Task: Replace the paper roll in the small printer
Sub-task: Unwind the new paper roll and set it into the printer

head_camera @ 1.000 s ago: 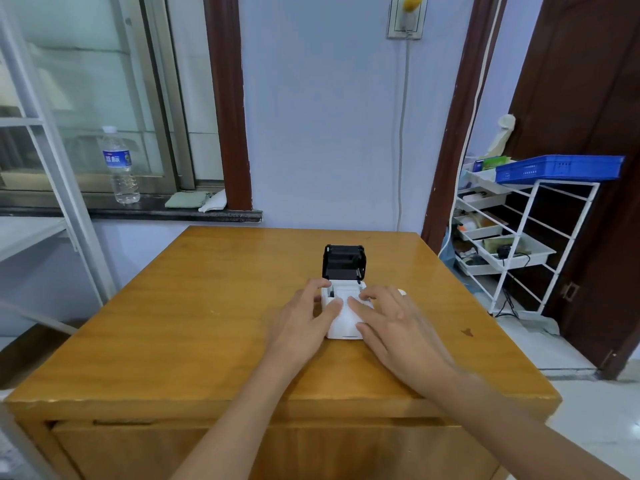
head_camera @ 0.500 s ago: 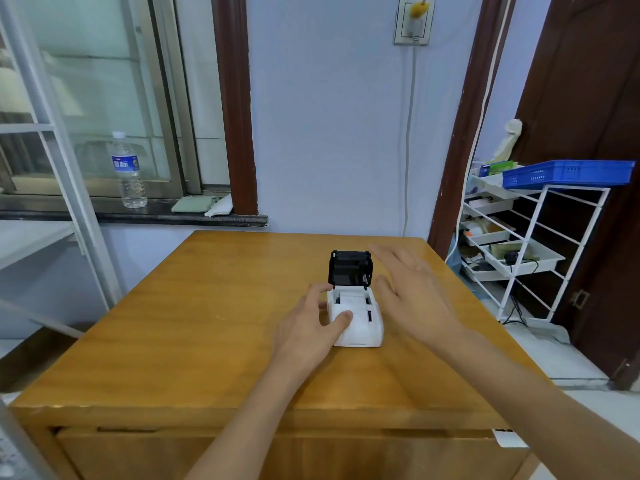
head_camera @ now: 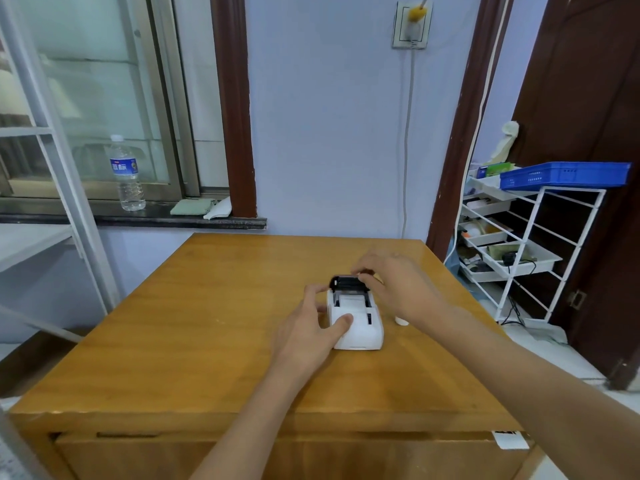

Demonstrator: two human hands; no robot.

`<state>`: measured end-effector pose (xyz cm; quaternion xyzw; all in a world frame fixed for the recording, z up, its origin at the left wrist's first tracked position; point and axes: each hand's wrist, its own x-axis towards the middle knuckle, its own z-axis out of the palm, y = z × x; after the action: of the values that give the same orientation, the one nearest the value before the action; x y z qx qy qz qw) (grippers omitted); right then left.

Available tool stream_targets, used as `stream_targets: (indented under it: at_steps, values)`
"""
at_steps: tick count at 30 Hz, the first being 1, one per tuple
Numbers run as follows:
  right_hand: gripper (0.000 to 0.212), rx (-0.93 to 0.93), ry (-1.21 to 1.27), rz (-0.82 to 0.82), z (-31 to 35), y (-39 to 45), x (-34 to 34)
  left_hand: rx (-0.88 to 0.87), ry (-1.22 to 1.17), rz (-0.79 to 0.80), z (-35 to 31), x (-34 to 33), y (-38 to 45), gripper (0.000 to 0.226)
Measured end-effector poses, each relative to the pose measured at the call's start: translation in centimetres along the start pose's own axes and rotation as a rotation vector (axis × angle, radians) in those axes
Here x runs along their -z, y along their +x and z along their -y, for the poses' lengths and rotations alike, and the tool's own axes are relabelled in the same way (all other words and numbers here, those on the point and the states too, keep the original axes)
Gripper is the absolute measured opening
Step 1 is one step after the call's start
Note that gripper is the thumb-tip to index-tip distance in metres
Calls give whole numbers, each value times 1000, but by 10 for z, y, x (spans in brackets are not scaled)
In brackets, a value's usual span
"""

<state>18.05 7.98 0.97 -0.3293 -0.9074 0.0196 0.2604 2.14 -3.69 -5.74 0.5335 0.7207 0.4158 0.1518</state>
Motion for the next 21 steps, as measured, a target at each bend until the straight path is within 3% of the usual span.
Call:
stream_targets:
  at_steps: [9, 13, 17, 21]
  values:
    - [17, 52, -63, 173, 4, -13, 3, 6, 6, 10, -2, 1, -1, 69]
    - [10, -6, -4, 252, 9, 4, 11, 1, 34, 13, -3, 1, -1, 69]
    - [2, -93, 38, 483, 11, 32, 21, -16, 54, 12, -4, 1, -1, 68]
    - [20, -170, -97, 758, 18, 61, 30, -12, 18, 29, -5, 2, -4, 73]
